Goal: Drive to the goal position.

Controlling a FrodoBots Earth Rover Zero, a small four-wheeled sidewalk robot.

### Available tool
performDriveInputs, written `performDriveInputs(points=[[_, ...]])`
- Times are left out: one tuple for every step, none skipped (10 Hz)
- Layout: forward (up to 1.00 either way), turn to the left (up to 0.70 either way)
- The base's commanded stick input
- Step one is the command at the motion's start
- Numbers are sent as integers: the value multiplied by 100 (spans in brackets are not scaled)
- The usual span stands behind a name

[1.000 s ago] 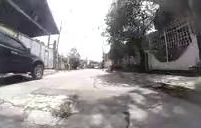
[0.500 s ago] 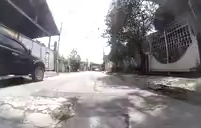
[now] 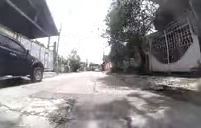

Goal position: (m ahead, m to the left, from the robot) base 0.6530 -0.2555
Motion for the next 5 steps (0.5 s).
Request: performDriveInputs(points=[[50, -14], [50, -22], [50, -30], [50, -38], [50, -37]])
